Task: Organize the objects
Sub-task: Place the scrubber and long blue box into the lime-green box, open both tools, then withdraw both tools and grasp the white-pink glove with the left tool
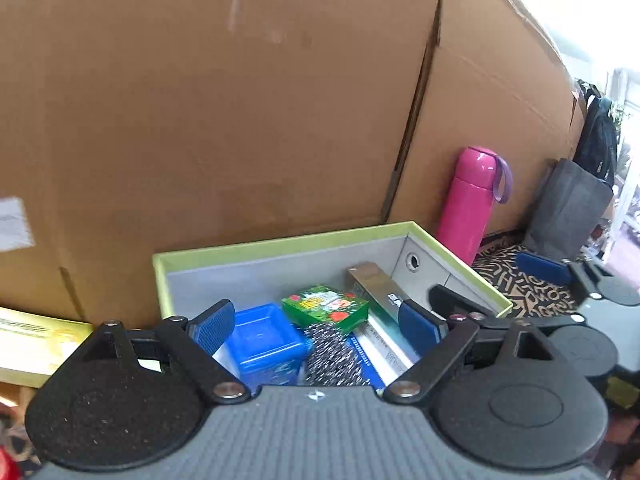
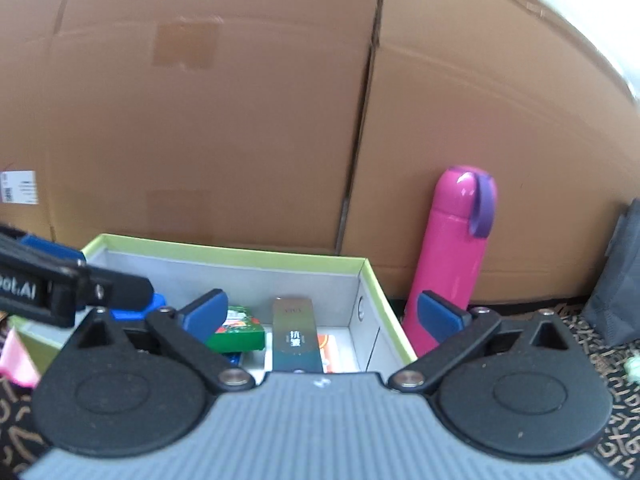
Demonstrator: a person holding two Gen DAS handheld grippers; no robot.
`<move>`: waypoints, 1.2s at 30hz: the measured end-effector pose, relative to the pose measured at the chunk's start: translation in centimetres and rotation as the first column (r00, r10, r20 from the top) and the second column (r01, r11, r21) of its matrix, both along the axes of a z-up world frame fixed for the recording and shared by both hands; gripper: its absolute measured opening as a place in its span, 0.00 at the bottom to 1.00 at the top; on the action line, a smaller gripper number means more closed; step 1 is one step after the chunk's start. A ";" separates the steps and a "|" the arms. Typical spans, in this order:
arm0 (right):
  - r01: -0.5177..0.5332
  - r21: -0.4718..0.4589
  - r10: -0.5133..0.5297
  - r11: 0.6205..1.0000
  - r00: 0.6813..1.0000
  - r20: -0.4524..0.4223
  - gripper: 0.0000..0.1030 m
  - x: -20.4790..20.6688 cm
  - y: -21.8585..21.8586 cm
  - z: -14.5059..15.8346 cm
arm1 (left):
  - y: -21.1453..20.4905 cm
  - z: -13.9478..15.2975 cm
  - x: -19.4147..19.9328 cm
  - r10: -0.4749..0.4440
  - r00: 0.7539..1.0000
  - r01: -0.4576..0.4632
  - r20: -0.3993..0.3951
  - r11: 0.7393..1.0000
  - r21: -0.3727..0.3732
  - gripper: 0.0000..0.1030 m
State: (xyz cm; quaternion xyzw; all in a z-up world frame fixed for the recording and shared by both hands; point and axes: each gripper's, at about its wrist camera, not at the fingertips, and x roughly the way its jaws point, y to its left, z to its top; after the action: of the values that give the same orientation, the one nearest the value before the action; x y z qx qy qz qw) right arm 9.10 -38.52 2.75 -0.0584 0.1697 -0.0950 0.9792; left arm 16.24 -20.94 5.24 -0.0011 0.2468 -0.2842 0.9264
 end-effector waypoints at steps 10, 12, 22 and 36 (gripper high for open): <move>-0.116 0.197 0.122 0.974 0.992 -0.017 1.00 -6.7 3.4 -0.6 | 7.0 0.5 -7.7 0.067 0.998 -0.067 -0.012 0.998 -0.013 0.89; -0.151 0.229 0.162 0.962 0.986 -0.031 1.00 -7.8 4.8 -1.2 | 8.5 0.0 -9.2 0.085 0.996 -0.085 -0.004 0.996 -0.012 0.89; -0.239 0.272 0.286 0.932 0.947 -0.147 1.00 -7.1 9.1 -4.8 | 16.7 -3.3 -13.3 0.247 0.965 -0.250 -0.093 0.968 -0.027 0.89; -0.252 0.215 0.295 0.943 0.934 -0.200 1.00 -6.7 12.2 -5.4 | 19.1 -7.2 -12.6 0.259 0.948 -0.263 -0.186 0.965 0.007 0.89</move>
State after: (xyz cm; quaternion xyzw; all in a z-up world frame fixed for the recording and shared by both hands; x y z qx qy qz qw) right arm 2.39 -26.29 -2.61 -0.0004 0.2799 0.0665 0.9577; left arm 3.62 -1.84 -1.96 -0.0684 0.3273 -0.1600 0.9288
